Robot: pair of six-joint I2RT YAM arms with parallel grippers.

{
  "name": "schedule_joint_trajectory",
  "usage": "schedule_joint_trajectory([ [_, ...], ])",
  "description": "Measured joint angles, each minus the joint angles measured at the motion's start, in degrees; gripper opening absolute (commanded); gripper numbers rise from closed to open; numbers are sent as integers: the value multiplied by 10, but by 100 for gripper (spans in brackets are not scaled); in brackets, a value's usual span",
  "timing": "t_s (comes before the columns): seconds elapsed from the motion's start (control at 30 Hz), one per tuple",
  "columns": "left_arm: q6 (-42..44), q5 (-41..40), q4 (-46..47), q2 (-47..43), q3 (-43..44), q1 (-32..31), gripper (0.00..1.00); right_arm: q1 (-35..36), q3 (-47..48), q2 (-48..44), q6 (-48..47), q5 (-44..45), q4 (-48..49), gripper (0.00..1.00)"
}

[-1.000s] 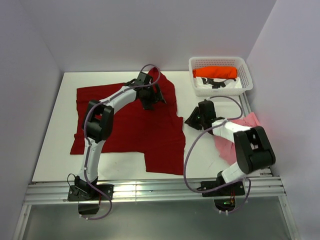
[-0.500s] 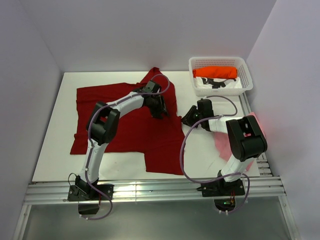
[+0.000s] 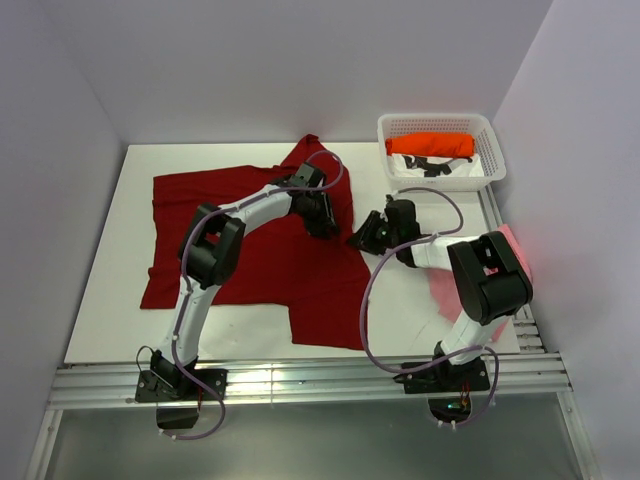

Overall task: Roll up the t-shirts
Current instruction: Flatten the tshirt

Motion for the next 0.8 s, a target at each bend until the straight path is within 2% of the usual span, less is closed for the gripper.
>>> schedule_joint_trajectory([
  [0.37,0,1,-5,0,1,3,44,61,23,1,-38,21,-26,33],
  [0.43,0,-2,-7,-1,1,6,48,66,29,1,-44,35,-38,32],
  [0.57,1,-28,-19,-16,-1,13,65,81,42,1,-57,76,-69,32],
  [0.8,0,-63,-19,-68,-18,26,68,109,68,5,-74,134,-115,32],
])
